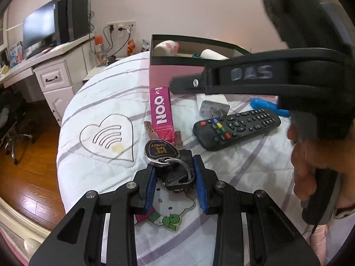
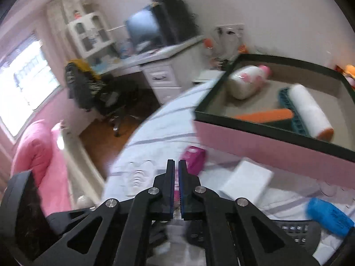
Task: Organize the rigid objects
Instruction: 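Grasp the pink strap with the right gripper while the left gripper holds the keys, then lift the keychain with both grippers, lower it into the box and open both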
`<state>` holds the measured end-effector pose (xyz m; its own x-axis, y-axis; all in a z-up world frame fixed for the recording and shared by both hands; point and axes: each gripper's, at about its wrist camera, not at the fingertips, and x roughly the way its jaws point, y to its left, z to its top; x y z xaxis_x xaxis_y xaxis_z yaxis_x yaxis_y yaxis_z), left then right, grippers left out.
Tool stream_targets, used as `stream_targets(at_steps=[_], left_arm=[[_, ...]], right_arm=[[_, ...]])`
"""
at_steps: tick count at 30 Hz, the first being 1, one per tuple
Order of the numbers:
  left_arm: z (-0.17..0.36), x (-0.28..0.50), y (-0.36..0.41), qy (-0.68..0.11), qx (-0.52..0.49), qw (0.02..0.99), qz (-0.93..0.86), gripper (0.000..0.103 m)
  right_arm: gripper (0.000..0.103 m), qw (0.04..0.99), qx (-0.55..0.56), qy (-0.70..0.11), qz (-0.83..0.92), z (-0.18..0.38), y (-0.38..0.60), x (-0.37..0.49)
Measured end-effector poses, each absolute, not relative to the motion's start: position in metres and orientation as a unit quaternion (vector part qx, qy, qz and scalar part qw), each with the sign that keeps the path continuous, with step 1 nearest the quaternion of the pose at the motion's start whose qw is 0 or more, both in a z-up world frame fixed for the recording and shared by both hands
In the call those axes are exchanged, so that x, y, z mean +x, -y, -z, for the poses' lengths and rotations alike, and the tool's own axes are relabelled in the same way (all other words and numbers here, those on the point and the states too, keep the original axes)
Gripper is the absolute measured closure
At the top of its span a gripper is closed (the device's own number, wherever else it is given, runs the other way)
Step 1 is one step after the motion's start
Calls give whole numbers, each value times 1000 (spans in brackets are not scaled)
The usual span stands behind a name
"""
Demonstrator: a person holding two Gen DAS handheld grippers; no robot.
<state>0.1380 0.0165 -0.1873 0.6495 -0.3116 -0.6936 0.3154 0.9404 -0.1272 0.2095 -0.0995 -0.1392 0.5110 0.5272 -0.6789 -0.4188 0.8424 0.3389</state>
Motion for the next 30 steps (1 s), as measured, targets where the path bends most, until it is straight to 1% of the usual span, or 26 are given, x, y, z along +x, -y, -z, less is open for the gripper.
stream_targets(at_steps=[1,3,7,8,9,14,16,17,18,19,20,24,30], left_arm=[[187,138,-18,-382,0,908,173,71],[187,138,-18,-383,0,907,173,71],[189,137,-16,-382,7,908,173,71],[189,137,-17,-382,5,907,175,71],[189,138,-18,-382,3,907,176,71],[190,140,-19,-380,-1,907,183,71],[190,141,-19,-380,-1,906,183,71],[190,141,-18,-380,0,907,183,71],[190,142,-19,-381,-1,907,183,71],[190,142,-19,-380,-2,907,183,71],[190,143,-18,-380,-1,907,183,70],[189,142,-19,-380,-4,907,182,70],[182,143,-22,-375,-20,909,181,71]], right_arm=[[93,863,73,-427,-261,144,100,214],[59,859,74,-438,-256,151,99,218],[49,861,52,-439,-251,154,86,221],[44,861,54,-439,-250,153,84,223],[43,860,54,-440,-251,154,82,225],[43,859,39,-446,-250,158,69,236],[45,857,22,-448,-253,160,63,237],[62,857,9,-450,-252,161,59,238],[74,858,-5,-450,-248,163,57,238],[77,855,-5,-450,-256,165,56,239],[84,854,3,-447,-267,165,58,237],[90,852,33,-433,-292,160,72,231],[91,855,77,-405,-314,143,97,215]])
